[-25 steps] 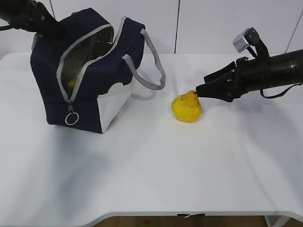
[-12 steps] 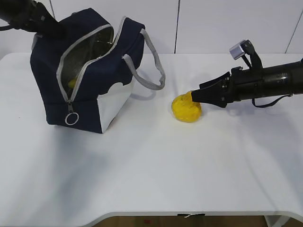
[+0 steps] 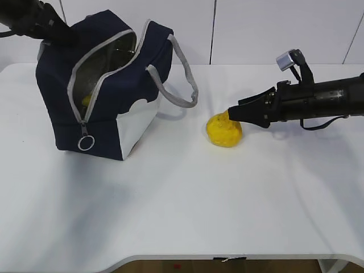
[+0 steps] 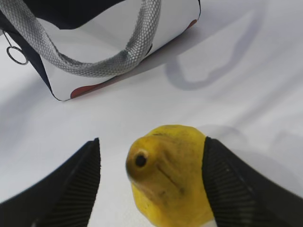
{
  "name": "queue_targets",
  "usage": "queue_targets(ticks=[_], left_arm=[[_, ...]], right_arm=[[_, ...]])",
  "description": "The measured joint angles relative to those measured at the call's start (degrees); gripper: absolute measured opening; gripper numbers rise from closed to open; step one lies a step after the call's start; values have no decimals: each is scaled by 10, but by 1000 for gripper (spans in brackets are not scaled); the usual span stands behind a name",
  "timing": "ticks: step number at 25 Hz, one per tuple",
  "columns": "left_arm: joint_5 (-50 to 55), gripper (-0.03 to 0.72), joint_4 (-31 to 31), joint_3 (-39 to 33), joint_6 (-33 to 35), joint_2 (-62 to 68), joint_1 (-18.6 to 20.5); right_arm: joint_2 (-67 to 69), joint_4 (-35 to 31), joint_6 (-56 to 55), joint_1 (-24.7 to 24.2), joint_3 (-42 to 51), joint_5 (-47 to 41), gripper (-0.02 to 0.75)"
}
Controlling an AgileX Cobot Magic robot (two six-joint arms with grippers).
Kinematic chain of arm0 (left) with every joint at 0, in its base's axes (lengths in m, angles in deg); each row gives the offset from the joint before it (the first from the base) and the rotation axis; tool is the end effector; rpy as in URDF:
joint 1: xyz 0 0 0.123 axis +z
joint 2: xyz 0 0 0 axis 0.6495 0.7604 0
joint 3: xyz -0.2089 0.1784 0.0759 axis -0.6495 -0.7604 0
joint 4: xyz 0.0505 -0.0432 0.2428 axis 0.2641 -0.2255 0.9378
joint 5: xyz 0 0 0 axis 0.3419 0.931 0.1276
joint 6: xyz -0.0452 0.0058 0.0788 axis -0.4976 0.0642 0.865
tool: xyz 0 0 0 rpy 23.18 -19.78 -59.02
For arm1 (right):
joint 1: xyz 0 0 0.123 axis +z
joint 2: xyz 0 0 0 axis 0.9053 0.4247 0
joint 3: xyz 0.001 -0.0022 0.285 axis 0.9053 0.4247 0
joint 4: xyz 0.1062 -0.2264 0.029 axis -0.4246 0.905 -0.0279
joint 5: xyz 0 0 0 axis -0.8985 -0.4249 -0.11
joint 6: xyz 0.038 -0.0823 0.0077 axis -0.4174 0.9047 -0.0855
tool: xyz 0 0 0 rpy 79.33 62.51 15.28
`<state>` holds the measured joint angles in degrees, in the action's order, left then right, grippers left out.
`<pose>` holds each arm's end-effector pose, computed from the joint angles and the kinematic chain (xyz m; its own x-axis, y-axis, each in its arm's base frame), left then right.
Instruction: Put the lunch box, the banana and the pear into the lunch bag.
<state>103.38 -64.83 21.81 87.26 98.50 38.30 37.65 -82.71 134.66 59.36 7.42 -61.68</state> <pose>0.4099 -0.0671 0.3144 -0.5568 0.3857 -0.7356 0.6827 0.7171 -0.1408 0.4124 0.0380 0.1569 -0.3961 -0.1910 -0.8981 -0.7999 0.5520 0.2354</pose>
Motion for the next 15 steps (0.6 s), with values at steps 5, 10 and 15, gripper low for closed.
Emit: queue_targets(ticks=[5,10,15], left_arm=[[0,-5,0,0,0,0,0],[0,-5,0,0,0,0,0],[0,-5,0,0,0,0,0]], right_arm=[[0,-10,0,3,0,-5,529],[0,-11,4,15,0,-5,529],[2,-12,9,18,0,9,529]])
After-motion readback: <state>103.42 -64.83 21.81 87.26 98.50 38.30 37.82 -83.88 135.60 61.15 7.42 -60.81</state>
